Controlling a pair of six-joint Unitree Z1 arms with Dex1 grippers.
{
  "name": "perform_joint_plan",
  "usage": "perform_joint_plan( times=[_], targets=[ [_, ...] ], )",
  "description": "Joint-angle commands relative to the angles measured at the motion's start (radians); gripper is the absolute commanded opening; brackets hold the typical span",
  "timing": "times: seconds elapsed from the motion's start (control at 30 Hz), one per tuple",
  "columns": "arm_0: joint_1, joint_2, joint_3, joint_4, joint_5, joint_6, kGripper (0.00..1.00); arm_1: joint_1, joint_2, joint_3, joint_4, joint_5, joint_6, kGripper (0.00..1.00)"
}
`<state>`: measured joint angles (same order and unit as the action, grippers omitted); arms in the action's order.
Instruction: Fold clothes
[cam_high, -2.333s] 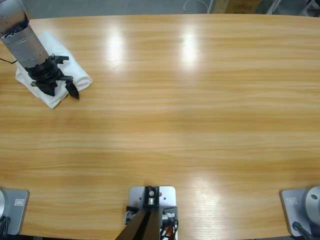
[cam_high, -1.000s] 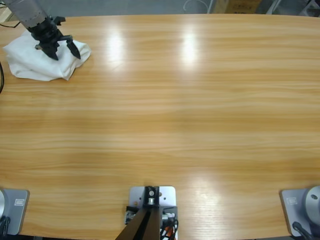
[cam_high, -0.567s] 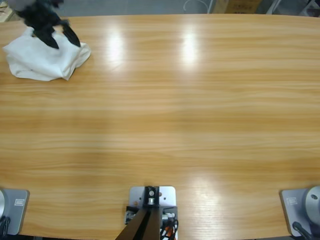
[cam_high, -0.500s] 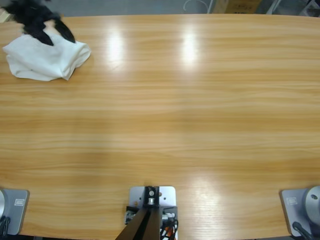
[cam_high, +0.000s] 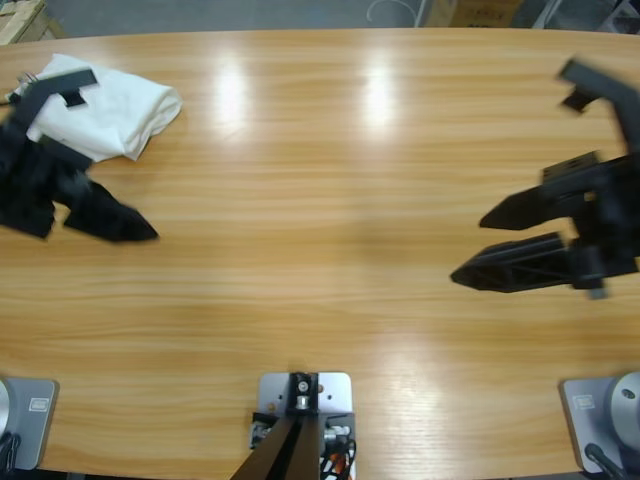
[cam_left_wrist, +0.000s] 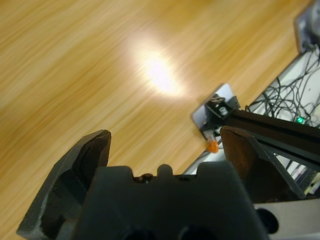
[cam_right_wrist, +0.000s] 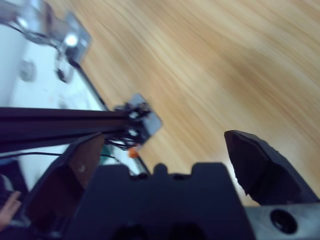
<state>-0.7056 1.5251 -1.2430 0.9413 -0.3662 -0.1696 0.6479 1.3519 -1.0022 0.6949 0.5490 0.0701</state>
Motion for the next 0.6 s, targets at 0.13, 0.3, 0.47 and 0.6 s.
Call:
perform_joint_plan(
  times=[0.13, 0.3, 0.47, 0.6],
  targets=[
    [-0.12, 0.033, 0.053, -0.061, 0.125, -0.003, 0.858, 0.057, 0.166, 0.052, -0.071, -0.063, -0.121, 0.977],
    [-0.123, 0.047, 0.123, -0.104, 0.139, -0.001, 0.858, 0.073, 0.177, 0.072, -0.098, -0.061, -0.125, 0.977],
    [-0.124, 0.045, 0.134, -0.11, 0.139, 0.009, 0.858, 0.073, 0.16, 0.086, -0.11, -0.062, -0.125, 0.977],
    [-0.123, 0.055, 0.135, -0.111, 0.145, 0.009, 0.858, 0.073, 0.162, 0.09, -0.115, -0.061, -0.125, 0.977]
  ],
)
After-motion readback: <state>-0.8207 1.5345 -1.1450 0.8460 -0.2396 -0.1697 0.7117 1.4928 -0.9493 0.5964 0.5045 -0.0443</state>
